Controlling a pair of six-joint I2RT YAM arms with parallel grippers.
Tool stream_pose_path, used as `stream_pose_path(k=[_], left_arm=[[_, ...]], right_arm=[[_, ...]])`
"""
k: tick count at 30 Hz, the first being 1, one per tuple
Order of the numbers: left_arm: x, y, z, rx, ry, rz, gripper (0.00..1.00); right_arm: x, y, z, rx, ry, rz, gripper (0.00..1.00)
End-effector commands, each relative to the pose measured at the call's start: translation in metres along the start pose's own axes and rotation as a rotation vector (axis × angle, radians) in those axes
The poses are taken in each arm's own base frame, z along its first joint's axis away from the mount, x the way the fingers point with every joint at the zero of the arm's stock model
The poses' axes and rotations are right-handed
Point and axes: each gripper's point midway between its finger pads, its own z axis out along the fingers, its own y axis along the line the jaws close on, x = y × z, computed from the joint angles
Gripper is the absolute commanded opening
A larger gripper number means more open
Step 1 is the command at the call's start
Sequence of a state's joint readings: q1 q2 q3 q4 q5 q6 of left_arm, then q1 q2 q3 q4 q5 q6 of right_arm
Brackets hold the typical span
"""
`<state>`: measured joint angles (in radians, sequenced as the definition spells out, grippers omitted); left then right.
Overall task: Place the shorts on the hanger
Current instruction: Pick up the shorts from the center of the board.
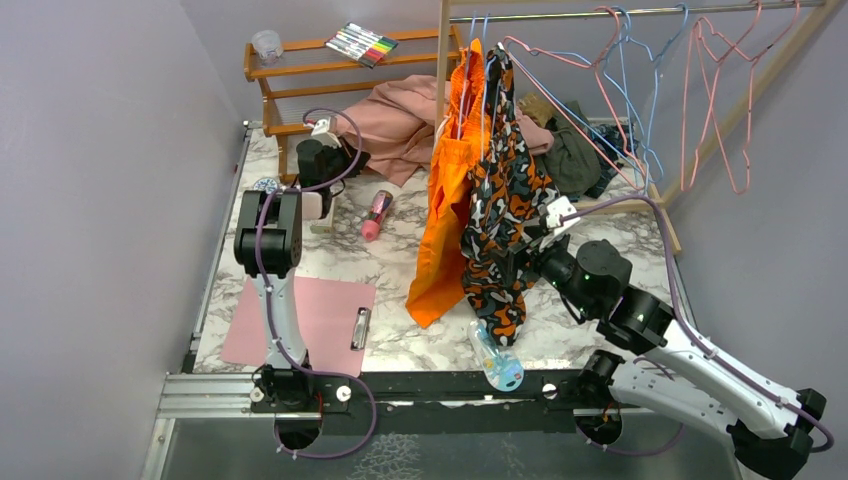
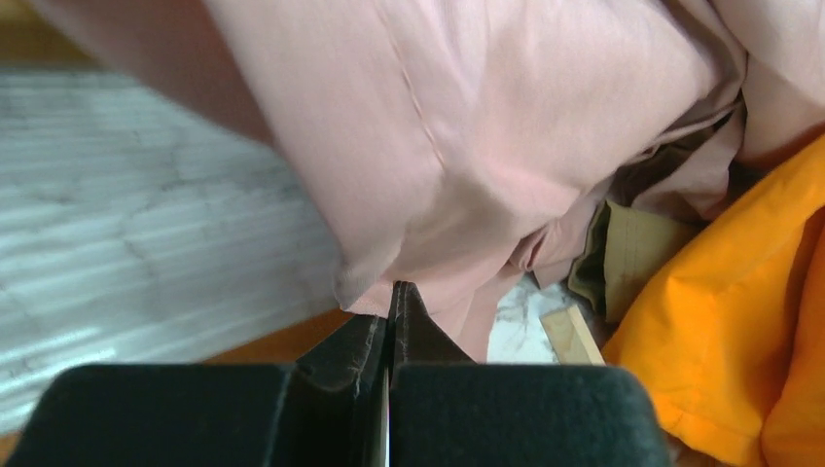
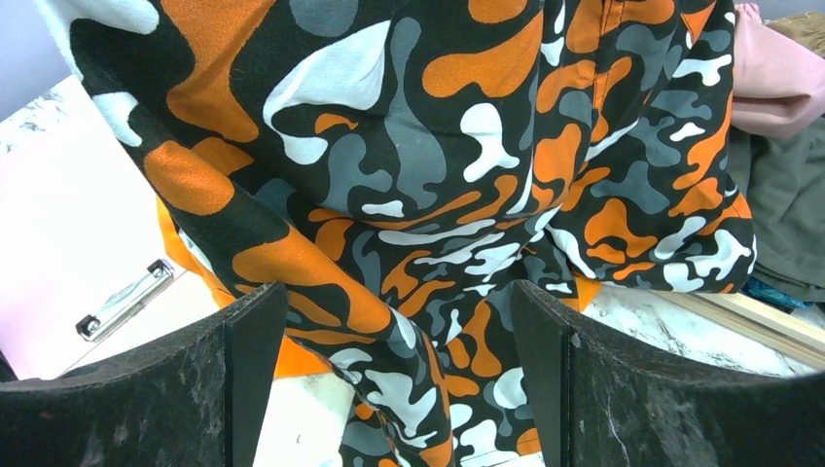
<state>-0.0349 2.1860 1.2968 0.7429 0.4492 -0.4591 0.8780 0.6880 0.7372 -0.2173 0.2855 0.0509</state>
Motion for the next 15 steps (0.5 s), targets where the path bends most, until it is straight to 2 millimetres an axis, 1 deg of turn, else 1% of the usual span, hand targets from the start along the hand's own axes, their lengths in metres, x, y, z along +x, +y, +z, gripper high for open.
stream_pose_path(k=[1,4,12,15], left_arm=[[-0.027,-0.026,-0.02,0.041,-0.053,0.038,0.0],[-0.038,-0.041,-0.038,0.043,-0.073,0.045,0.0],[-0.088,-0.1,-0.099,0.066,-0.166,0.086,0.0],[-0.106,-0.116,-0.118,0.061,-0.193,0.107,0.0]], right_arm=[[-0.01,0.001,-0.004,-0.011,-0.044,-0.001,0.86],[-0.013,0.002,-0.01,-0.027,-0.061,0.003,0.86],[-0.012,0.001,-0.026,-0.042,-0.083,0.048,0.86],[-0.013,0.002,-0.03,-0.05,-0.093,0.062,0.86]])
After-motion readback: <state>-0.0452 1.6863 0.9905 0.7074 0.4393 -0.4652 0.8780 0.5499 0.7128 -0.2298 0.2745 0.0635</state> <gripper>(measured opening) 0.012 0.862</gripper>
